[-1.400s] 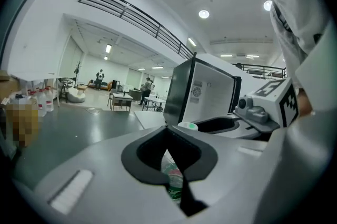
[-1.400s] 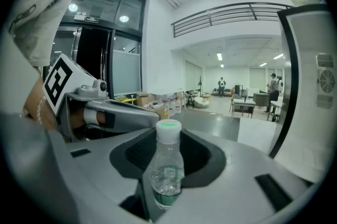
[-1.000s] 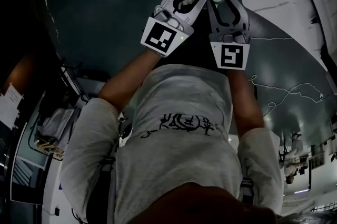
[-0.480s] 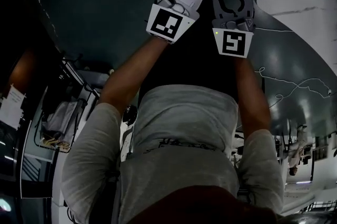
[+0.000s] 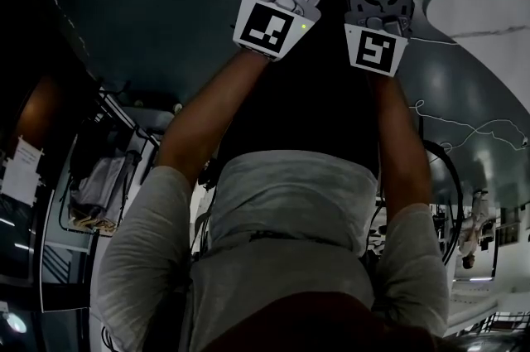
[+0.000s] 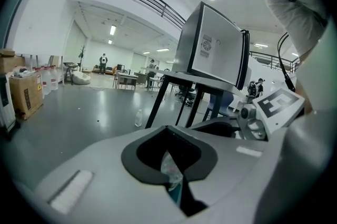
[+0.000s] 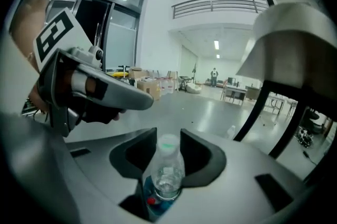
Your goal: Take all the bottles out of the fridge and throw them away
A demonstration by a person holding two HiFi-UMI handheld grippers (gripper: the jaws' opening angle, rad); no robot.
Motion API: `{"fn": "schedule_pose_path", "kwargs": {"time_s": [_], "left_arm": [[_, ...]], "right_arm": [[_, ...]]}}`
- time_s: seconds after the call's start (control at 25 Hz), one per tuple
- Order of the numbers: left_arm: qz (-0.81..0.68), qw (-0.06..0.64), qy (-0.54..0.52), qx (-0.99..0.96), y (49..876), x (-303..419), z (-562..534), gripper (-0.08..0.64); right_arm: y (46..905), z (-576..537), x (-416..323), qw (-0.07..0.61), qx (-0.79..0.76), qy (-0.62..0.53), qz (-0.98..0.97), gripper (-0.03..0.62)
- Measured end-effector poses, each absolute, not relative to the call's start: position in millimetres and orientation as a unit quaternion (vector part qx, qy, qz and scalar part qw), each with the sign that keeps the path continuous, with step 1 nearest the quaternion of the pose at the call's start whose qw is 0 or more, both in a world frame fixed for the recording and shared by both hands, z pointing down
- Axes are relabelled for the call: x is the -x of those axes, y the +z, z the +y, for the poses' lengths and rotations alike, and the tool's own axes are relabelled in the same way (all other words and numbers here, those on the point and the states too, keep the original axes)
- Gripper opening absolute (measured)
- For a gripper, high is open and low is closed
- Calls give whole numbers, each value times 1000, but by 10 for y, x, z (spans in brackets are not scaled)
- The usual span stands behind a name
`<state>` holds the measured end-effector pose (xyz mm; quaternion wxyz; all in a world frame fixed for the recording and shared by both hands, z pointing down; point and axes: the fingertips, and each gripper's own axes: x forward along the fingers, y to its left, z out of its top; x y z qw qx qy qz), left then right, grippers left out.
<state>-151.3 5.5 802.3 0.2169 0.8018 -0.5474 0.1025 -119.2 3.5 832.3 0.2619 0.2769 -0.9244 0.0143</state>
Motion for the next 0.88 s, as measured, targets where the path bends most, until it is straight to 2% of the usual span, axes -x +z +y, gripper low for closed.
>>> {"fn": "schedule_pose_path", "kwargs": {"time_s": [0.24,0.56,0.88], "left_arm": [[-539,218,84,-809,7610,1529,142,9],[-549,212,57,-806,6374,1652,242,9],[-560,164,31,-812,5156,1765,124,9]], "right_arm": [[7846,239,1337,243,-264,32,-933,139],[6391,416,1390,194,-265,96,-940,97],[5046,-38,1334,148,-283,75,-945,62]]}}
